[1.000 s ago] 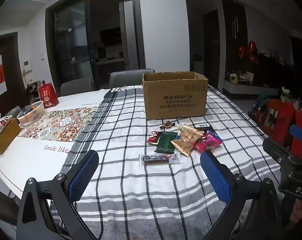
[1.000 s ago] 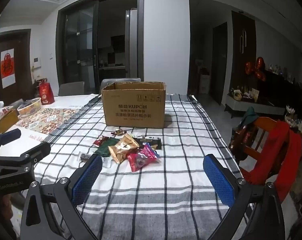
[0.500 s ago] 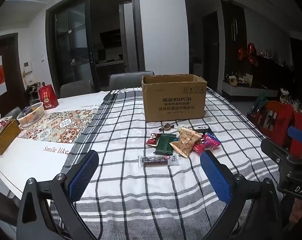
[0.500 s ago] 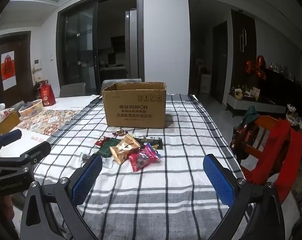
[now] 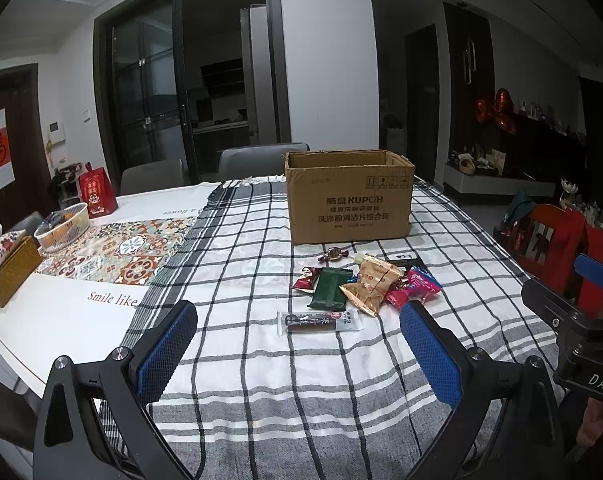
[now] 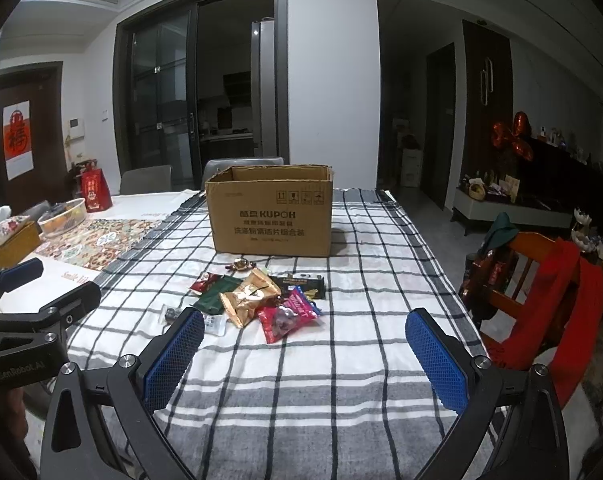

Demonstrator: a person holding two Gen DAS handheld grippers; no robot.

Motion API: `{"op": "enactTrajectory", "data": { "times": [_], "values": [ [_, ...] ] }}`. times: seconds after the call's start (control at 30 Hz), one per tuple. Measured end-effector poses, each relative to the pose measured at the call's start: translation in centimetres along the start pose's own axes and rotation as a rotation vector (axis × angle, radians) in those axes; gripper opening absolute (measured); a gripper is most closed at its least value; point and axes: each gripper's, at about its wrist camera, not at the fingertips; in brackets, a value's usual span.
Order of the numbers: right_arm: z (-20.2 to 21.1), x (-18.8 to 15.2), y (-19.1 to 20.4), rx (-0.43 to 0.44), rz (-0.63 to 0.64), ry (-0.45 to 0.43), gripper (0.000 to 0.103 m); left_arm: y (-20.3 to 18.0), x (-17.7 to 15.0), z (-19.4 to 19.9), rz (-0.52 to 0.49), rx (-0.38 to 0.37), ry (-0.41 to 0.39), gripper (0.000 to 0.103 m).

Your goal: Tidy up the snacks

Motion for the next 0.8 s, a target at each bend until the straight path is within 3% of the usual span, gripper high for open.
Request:
{"op": "enactTrajectory", "data": {
  "times": [0.8],
  "values": [
    [0.11, 0.11, -0.05, 0.002, -0.002, 0.003, 0.102, 0.12, -0.06, -0.03, 0.003, -0.001, 0.002, 0.103]
  ]
}}
Point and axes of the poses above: each gripper's, at about its wrist camera, not at the fingertips, and z roughly against the way its jaws point, y to its left, x to its top, and after that the axes turned 9 degrees about z, right-handed
